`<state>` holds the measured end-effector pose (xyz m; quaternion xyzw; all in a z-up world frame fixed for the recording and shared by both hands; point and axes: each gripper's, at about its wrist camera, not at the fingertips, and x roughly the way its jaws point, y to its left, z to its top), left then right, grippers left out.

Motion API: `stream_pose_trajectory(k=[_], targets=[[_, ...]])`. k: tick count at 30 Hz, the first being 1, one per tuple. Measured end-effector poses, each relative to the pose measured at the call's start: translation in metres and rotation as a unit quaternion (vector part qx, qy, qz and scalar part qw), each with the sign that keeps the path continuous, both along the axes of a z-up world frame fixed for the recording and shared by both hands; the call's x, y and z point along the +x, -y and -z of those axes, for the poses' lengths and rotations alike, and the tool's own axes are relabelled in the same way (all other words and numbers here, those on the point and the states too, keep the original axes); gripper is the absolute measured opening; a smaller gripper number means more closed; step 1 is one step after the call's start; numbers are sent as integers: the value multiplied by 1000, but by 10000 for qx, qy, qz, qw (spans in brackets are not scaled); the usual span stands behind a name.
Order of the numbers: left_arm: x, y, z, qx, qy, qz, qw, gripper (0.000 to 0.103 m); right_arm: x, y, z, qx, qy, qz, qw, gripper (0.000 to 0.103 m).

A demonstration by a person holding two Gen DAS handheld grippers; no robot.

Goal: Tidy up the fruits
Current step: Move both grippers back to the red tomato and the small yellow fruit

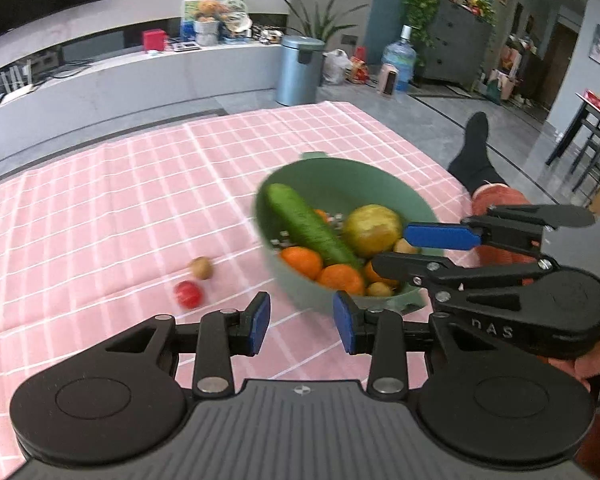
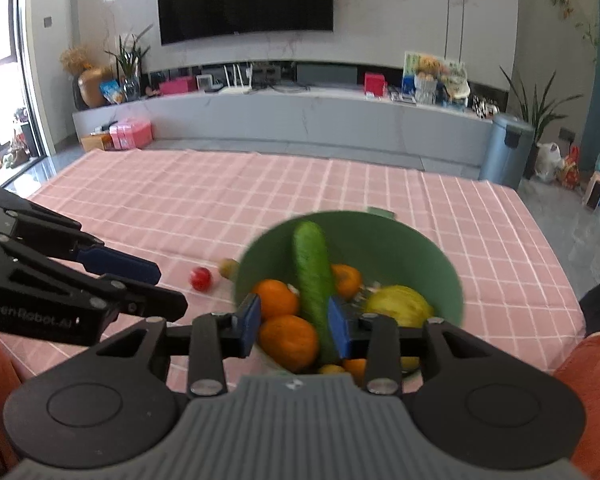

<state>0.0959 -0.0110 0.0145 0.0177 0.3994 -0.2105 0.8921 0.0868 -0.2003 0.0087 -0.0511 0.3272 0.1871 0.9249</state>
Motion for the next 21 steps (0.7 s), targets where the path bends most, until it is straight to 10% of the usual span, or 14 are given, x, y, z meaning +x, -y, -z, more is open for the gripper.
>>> stream_pose_trajectory(k=[21], targets=[[27, -56, 36, -218, -186, -611, 9977, 43, 16, -81, 25, -1003, 441, -1263, 9859, 28]])
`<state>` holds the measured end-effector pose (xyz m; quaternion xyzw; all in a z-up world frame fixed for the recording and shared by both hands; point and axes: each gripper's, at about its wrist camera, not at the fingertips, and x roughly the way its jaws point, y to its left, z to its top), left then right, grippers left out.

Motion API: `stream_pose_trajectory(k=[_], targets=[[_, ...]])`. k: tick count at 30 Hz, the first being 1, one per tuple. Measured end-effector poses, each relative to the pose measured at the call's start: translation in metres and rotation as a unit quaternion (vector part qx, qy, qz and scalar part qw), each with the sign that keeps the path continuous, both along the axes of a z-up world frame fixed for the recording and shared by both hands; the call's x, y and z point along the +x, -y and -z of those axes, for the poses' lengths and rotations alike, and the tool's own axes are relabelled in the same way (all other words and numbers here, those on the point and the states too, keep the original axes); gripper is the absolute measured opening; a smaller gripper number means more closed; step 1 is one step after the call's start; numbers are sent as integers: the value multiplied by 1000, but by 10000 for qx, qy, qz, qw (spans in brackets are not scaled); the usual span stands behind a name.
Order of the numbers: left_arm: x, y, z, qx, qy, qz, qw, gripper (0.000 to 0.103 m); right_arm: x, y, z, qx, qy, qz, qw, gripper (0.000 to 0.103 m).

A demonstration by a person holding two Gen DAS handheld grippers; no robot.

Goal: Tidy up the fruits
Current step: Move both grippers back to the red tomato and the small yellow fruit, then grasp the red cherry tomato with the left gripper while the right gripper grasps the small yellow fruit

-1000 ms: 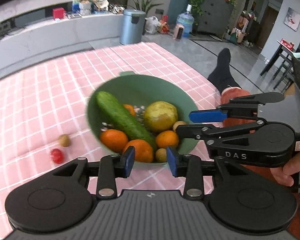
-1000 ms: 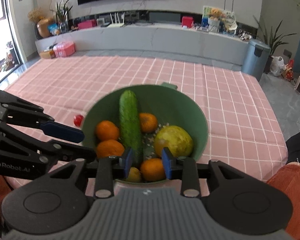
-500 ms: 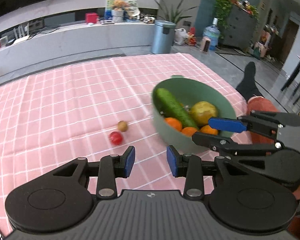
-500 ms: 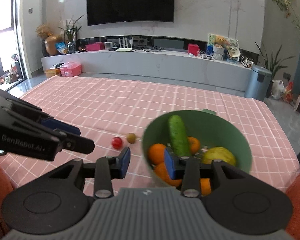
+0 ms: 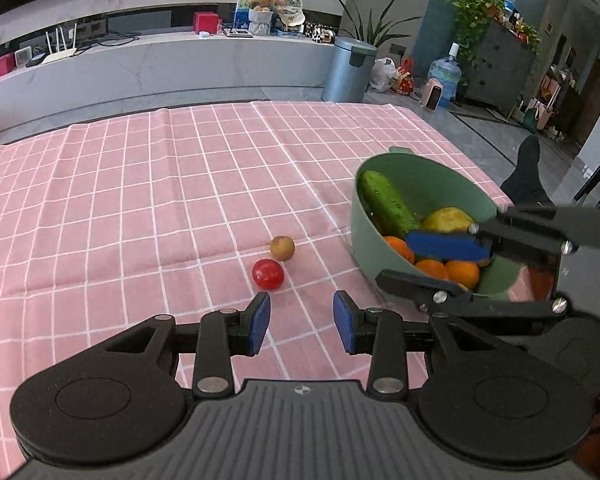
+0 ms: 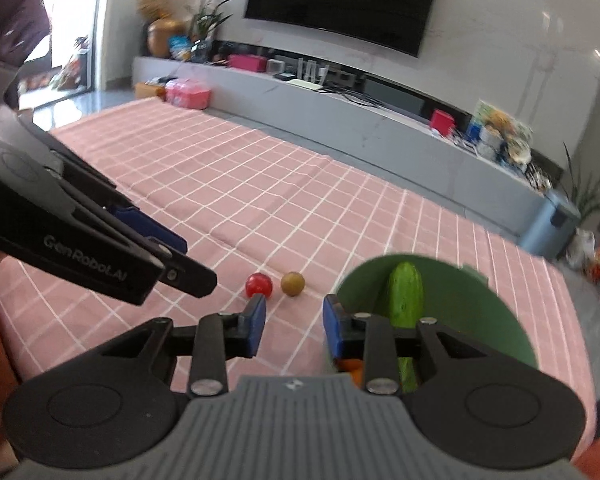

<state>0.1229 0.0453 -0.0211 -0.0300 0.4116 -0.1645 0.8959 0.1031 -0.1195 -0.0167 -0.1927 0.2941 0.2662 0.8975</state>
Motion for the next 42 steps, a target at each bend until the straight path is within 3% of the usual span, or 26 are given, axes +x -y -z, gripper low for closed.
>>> stream_pose_trajectory(k=[8, 15, 22, 25, 35, 42], targets=[[33, 3, 32, 22, -209, -69, 9998, 43, 43, -5, -1, -464, -98, -613, 9970, 28], [50, 10, 54, 260, -300, -11, 9992, 43, 63, -18, 8, -806, -152, -1007, 9915, 27], [56, 12, 62, 359, -272, -5, 9990, 40, 74, -27, 15, -1008, -206, -1245, 9869, 26], [54, 8, 62, 264, -262, -9, 9993, 31, 78, -32, 17, -1109, -234, -1380, 9839, 26], [37, -27, 40, -168, -115, -403, 9990, 31, 94, -56, 28, -1619, -616, -1897, 9664, 26], [31, -47, 34, -554, -38, -547, 9970, 31, 114, -77, 40, -1912, -1102, -1794, 9587, 26]])
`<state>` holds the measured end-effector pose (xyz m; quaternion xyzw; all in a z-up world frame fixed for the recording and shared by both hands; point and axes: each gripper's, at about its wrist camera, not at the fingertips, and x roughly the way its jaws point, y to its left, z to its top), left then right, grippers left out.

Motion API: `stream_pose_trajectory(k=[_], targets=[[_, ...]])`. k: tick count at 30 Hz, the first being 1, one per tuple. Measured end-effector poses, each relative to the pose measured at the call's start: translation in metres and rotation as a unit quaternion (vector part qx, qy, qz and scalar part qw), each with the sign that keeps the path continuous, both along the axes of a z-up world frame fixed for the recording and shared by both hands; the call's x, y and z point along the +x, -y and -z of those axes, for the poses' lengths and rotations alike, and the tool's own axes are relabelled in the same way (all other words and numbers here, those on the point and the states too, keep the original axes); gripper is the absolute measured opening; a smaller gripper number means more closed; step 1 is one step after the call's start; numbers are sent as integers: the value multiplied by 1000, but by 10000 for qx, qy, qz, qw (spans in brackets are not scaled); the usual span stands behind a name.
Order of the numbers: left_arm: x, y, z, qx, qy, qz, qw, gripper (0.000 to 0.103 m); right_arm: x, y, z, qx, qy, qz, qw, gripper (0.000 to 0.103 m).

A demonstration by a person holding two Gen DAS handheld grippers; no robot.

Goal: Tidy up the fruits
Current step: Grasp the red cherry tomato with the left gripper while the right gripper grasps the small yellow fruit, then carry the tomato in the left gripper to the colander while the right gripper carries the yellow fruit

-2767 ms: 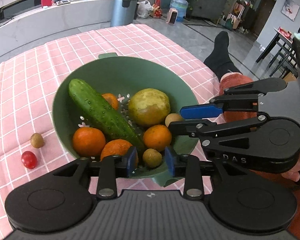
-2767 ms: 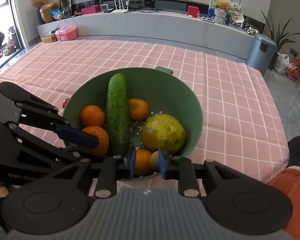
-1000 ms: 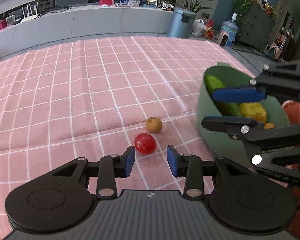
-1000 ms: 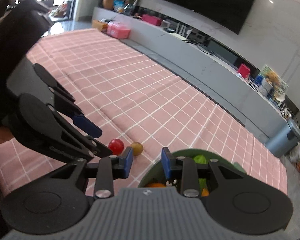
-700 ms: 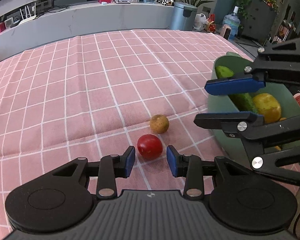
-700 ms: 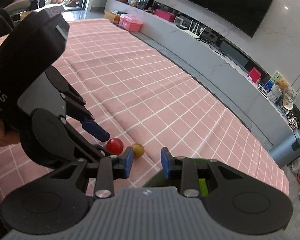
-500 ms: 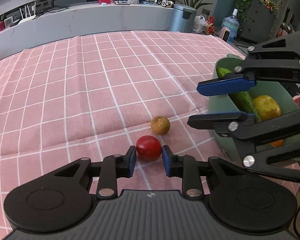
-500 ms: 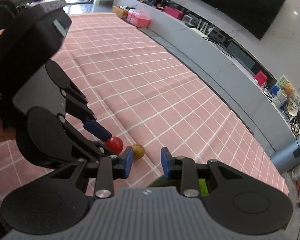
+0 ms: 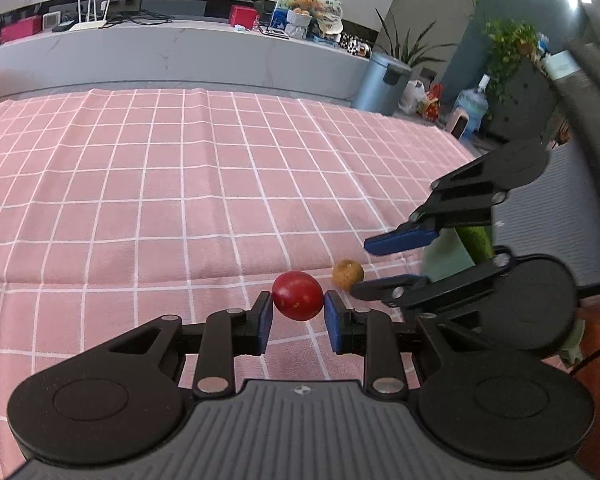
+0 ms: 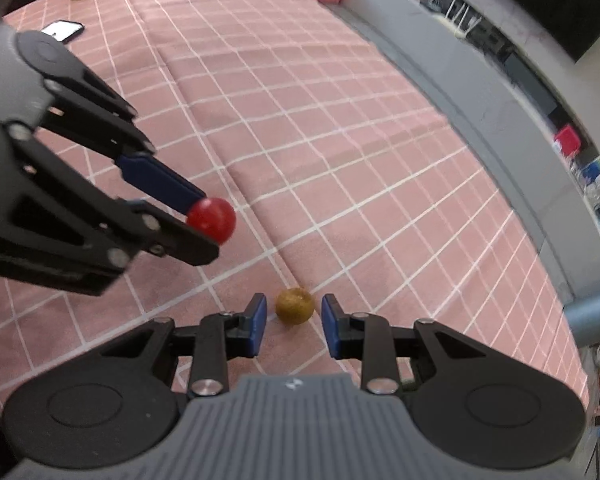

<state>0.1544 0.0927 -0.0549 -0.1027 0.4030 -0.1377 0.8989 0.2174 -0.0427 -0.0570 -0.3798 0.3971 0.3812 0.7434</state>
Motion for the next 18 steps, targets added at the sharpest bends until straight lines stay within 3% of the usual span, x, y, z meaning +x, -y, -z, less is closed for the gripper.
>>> stream_pose_trajectory(k=[5, 18], targets=[[1, -7, 2, -137, 7, -72, 9999, 31, 14, -6, 10, -198, -309, 247, 9990, 24], [-1, -11, 2, -284, 70, -21, 9996, 31, 19, -15, 16, -278, -342, 536, 9976, 20]])
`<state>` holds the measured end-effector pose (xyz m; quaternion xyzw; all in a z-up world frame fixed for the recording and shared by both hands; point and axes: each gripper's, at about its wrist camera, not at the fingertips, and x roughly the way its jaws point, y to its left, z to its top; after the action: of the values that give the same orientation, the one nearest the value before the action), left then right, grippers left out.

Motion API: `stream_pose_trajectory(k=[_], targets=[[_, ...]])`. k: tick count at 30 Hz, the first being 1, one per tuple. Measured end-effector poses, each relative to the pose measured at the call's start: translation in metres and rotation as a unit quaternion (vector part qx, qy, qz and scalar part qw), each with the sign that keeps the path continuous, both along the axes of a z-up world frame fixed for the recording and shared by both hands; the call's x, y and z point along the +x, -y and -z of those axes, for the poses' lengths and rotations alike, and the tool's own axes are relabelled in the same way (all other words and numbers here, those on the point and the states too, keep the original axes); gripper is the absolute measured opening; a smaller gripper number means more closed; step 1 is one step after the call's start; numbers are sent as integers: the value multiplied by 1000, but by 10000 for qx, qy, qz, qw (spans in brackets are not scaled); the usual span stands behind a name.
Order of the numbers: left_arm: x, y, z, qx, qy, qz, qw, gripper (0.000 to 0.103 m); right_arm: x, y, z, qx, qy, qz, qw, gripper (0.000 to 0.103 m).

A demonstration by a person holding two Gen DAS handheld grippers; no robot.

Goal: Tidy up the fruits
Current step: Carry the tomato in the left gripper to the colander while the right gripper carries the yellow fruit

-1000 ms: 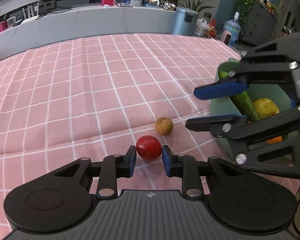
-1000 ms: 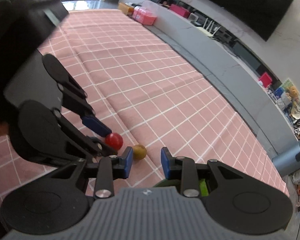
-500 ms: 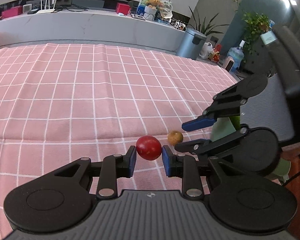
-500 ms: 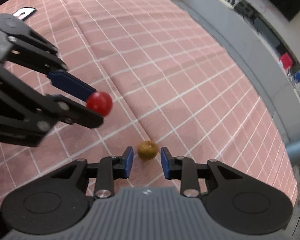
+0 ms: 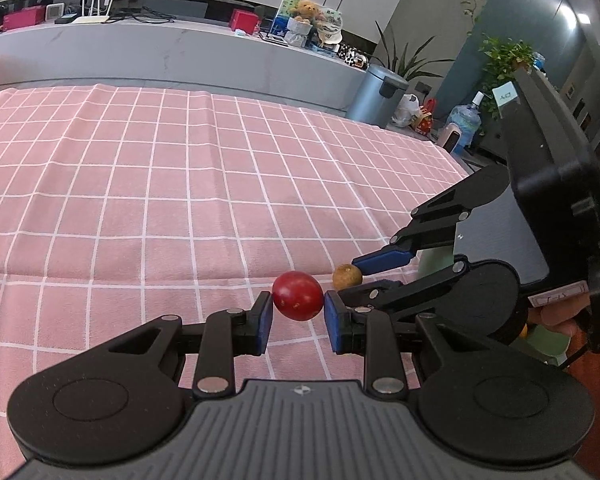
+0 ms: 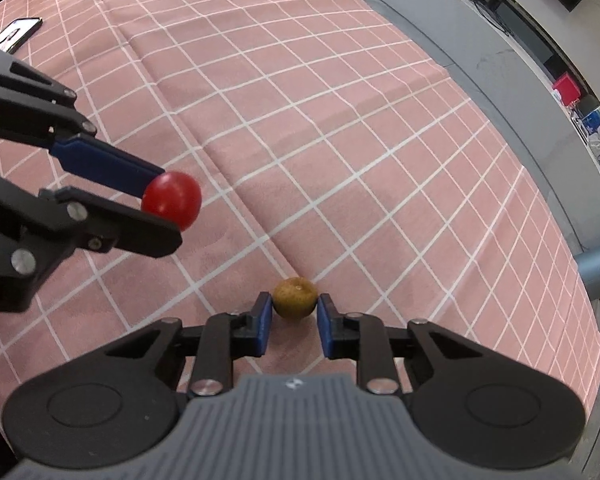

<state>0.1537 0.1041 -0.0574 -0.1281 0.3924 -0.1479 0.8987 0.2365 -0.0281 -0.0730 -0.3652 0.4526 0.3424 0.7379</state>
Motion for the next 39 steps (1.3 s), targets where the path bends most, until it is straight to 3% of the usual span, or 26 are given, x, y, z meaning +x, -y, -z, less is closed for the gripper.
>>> stream_pose_trajectory(k=[10, 19, 29, 39], targets=[[-5, 3, -13, 102, 43, -4, 9999, 31, -26, 5, -30, 315, 229, 89, 9992, 20], [-29, 20, -49, 387, 172, 27, 9991, 31, -70, 31, -70, 1119, 494, 724, 9898, 19], [-66, 48, -74, 551, 418, 140, 9975, 31, -136, 78, -100, 2145, 1113, 1557, 9578, 19], [-86, 88, -79, 580, 606, 385, 9957, 31, -188, 131, -102, 2521, 1840, 2362, 9202, 20]])
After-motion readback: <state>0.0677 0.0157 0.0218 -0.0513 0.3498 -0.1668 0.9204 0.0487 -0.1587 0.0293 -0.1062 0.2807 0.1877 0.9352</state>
